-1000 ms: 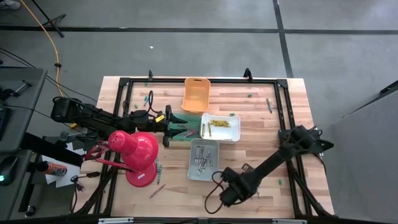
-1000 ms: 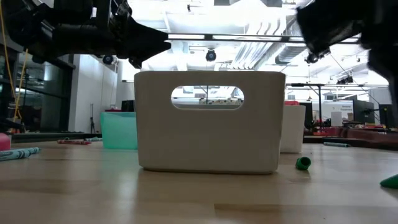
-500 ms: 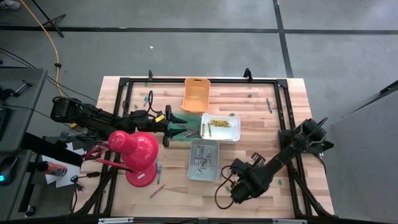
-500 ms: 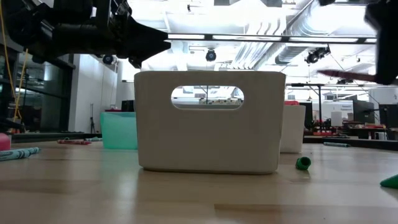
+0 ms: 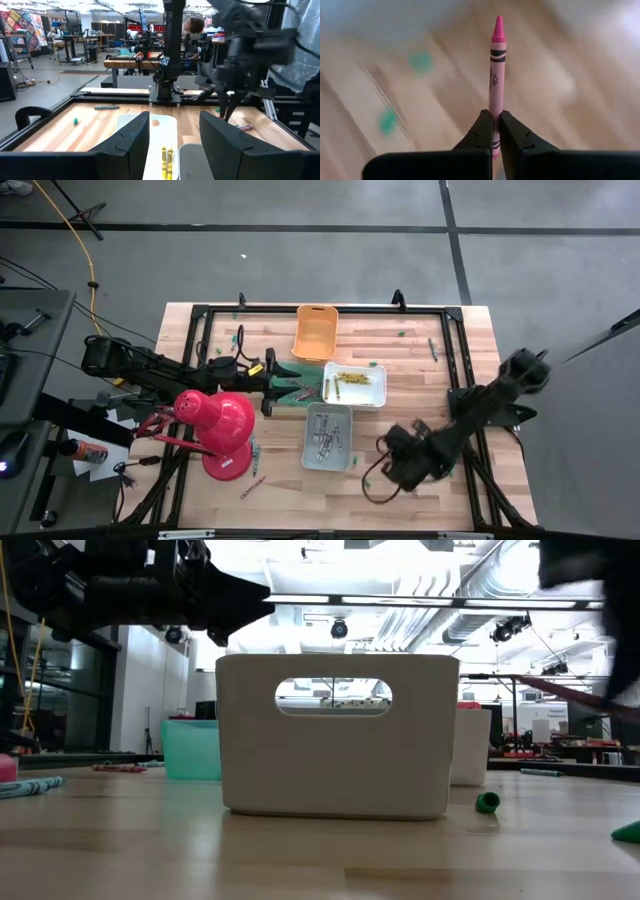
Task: Sort crayons
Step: Put the pink crayon into the blue bin
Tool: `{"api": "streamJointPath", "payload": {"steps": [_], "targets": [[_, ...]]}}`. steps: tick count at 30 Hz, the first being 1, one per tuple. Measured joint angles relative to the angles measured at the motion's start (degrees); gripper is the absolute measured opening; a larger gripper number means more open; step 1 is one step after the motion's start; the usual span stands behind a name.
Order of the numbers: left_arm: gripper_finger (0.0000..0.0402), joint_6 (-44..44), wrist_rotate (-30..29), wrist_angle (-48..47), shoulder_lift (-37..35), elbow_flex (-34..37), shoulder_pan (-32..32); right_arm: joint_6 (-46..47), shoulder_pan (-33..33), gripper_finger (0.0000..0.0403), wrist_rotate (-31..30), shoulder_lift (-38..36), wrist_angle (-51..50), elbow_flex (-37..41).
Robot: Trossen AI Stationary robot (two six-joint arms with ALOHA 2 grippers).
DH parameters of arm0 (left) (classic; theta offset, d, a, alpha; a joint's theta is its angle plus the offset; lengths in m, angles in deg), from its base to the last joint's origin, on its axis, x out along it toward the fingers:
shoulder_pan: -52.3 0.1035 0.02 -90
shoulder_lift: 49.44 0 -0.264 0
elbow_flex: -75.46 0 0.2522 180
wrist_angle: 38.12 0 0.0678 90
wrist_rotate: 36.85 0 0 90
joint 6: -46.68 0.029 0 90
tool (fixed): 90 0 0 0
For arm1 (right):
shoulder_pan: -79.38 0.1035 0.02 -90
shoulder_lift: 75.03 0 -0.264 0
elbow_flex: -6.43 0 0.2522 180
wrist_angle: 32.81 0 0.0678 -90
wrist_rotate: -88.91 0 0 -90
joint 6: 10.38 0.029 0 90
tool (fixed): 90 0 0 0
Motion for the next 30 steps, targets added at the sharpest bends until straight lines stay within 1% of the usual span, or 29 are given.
{"api": "streamJointPath", "payload": {"steps": [2,4,5,7,9,10,13,14,17,19,21,23,27,30], "targets": [[0.0158,0.5,0.0,0.1,0.0,0.0,0.0,-6.7,-1.5,0.0,-7.7,-4.4,9.8,4.9],[0.0158,1.7,0.0,0.4,0.0,0.0,0.0,-16.0,-4.0,0.0,-13.8,-8.3,21.0,9.5],[0.0158,2.1,0.0,0.5,0.0,0.0,0.0,-21.6,-5.7,0.0,-15.5,-9.8,27.0,11.6],[0.0158,2.7,0.0,0.4,0.0,0.0,0.0,-34.1,-10.1,0.0,-16.6,-11.6,40.5,15.9],[0.0158,3.0,0.0,0.4,0.0,-0.1,0.0,-46.6,-15.0,0.0,-15.2,-12.3,54.6,19.9],[0.0158,3.0,0.0,0.3,0.0,-0.2,0.0,-52.5,-17.4,0.0,-13.5,-12.2,61.5,21.5],[0.0158,3.1,0.0,0.5,0.0,-0.9,0.0,-67.0,-24.3,0.0,-6.0,-11.7,77.8,25.0],[0.0158,3.1,0.0,0.4,0.0,-1.2,0.0,-70.8,-26.4,0.0,-3.2,-11.7,81.3,25.7],[0.0158,3.1,0.0,0.4,0.0,-1.7,-0.1,-77.8,-31.5,0.0,4.8,-11.7,88.4,26.3],[0.0158,3.1,0.0,0.3,0.0,-2.2,-0.1,-79.7,-34.0,0.0,9.4,-11.7,90.3,26.2],[0.0158,3.0,0.0,0.4,0.0,-2.6,-0.1,-80.8,-35.7,0.0,12.7,-11.7,90.8,25.7],[0.0158,2.9,0.0,0.3,0.0,-2.7,-0.1,-81.2,-36.6,0.0,13.8,-11.7,90.9,25.4],[0.0158,0.3,0.0,-0.1,0.0,-2.7,-0.1,-82.6,-37.1,0.0,14.2,-11.6,90.7,25.4],[0.0158,0.1,0.0,-0.1,0.0,-2.7,-0.1,-82.7,-37.1,0.0,14.2,-11.7,91.2,25.4]]}}
